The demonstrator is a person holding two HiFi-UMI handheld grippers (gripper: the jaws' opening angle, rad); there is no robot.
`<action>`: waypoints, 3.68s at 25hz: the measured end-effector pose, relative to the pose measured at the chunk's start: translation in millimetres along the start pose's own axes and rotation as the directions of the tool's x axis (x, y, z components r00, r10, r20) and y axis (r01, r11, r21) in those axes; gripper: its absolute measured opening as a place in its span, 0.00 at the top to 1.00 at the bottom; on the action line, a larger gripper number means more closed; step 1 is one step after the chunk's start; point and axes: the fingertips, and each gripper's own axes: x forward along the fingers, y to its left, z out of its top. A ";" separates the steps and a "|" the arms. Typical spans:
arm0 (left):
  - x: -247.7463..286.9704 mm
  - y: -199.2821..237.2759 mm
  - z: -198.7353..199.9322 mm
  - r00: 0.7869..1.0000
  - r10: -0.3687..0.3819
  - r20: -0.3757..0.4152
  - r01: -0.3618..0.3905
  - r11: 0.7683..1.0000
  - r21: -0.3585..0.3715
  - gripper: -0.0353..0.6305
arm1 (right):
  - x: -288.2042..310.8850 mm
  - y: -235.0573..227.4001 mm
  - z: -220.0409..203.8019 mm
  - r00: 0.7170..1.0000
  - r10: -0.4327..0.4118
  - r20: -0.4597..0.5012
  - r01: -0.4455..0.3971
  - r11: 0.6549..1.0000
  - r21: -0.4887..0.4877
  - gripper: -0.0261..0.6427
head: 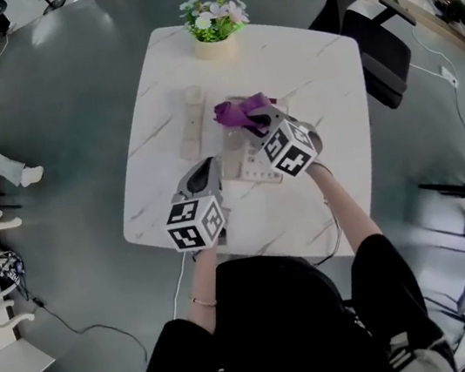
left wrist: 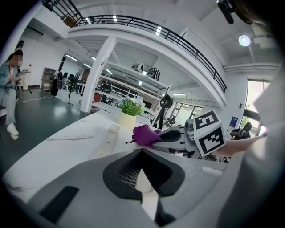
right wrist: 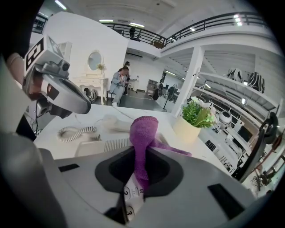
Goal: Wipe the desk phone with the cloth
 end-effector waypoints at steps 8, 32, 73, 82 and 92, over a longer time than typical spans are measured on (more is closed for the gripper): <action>-2.8 -2.4 -3.6 1.000 -0.002 -0.001 0.002 1.000 -0.003 0.95 | -1.7 8.9 -0.2 1.000 0.018 -0.001 -0.018 1.000 -0.005 0.91; -14.4 -0.5 -8.1 1.000 0.001 -0.001 -0.001 1.000 -0.003 0.95 | -7.7 44.7 -4.9 0.993 0.115 -0.041 -0.116 0.993 -0.014 0.91; -44.2 -0.4 -8.1 0.999 0.003 0.034 -0.004 1.000 0.007 0.95 | -23.3 107.9 -17.3 0.961 0.259 -0.098 -0.258 0.966 0.026 0.91; -49.1 -1.7 -7.4 0.999 0.001 0.042 -0.002 1.000 0.010 0.95 | -28.0 123.1 -21.6 0.946 0.301 -0.120 -0.299 0.953 0.034 0.91; -52.9 -4.8 -3.2 0.999 -0.001 0.054 0.000 1.000 0.019 0.95 | -30.4 136.6 -26.0 0.926 0.355 -0.128 -0.348 0.934 0.077 0.91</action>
